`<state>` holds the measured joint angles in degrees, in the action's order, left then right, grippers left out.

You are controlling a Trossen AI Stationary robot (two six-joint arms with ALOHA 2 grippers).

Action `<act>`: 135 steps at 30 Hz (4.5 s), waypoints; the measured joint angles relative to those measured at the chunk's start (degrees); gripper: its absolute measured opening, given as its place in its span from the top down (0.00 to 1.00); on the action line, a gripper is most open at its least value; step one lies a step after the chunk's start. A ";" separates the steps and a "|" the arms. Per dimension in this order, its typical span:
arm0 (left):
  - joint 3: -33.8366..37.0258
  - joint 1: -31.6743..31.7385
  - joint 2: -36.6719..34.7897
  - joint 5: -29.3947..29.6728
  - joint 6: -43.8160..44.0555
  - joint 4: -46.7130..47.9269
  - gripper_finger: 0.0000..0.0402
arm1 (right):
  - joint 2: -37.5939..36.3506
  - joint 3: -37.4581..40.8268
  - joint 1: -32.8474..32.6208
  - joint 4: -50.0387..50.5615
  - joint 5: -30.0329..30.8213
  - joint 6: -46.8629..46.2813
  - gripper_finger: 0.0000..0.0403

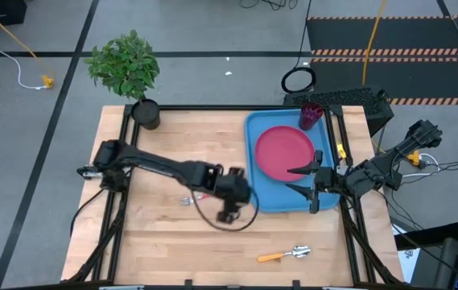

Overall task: Pick and place plate/cup/fork/spoon on tray
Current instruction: Put the pink fork on the blue tray

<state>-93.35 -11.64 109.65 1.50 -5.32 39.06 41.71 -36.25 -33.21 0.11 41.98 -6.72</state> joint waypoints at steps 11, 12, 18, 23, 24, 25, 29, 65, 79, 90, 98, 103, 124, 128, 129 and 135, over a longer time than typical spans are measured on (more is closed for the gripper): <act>7.66 -14.19 -0.94 2.84 16.19 19.38 0.60 | -0.07 0.00 0.15 -12.32 0.02 17.44 0.52; 9.06 -14.94 -0.94 4.50 17.48 19.68 0.60 | -0.07 0.00 0.15 -13.39 0.02 19.26 0.52; 17.03 -16.35 -0.90 14.42 24.71 19.44 0.60 | -0.07 0.00 0.35 -18.65 0.13 28.33 0.52; 21.69 -13.23 -0.90 17.53 27.35 16.56 0.60 | -0.07 0.00 1.66 -21.29 0.21 32.85 0.52; 22.49 -12.41 -0.90 17.56 27.38 14.97 0.60 | -0.09 0.00 1.95 -21.53 0.20 33.40 0.52; 23.23 -11.61 -0.99 17.57 27.34 13.18 0.60 | -0.09 0.00 2.27 -21.66 0.22 33.99 0.52; 26.34 -8.64 -2.06 17.62 25.71 5.71 0.60 | -0.07 0.00 3.46 -21.72 0.22 36.00 0.52; 42.95 -5.63 -8.35 14.04 15.64 -18.42 0.84 | 3.83 0.02 5.42 -21.78 -0.02 29.90 0.52; 33.43 -4.04 -16.60 13.06 5.15 -8.75 0.94 | 12.36 0.04 5.54 -29.44 -0.09 29.88 0.52; 30.87 -1.86 -25.59 17.80 -4.66 -17.54 0.99 | 17.81 0.04 10.03 -30.26 -0.04 20.56 0.52; 34.27 -0.76 -24.18 10.99 1.09 -16.44 0.90 | 20.61 0.04 11.13 -29.87 -0.04 15.33 0.52; 38.17 -0.60 -21.27 10.65 3.12 -19.21 0.80 | 21.35 0.04 11.13 -29.28 -0.22 12.05 0.52; 39.64 4.71 -3.27 -6.13 -2.54 -33.76 0.64 | 21.38 0.04 11.15 -28.11 -0.22 13.49 0.52; 39.64 5.44 -3.21 -6.49 -3.43 -33.89 0.76 | 21.38 0.04 11.69 -28.12 -0.24 13.43 0.52; 39.66 5.65 -3.19 -6.54 -3.43 -33.92 0.79 | 21.40 0.04 11.91 -28.12 -0.24 13.33 0.52; 39.68 6.43 -3.12 -6.42 -4.71 -33.88 0.94 | 21.38 0.04 13.07 -28.12 -0.25 11.23 0.52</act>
<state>-53.67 -5.22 106.53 -4.92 -10.03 5.18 63.09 -36.21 -20.14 -28.01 41.72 4.51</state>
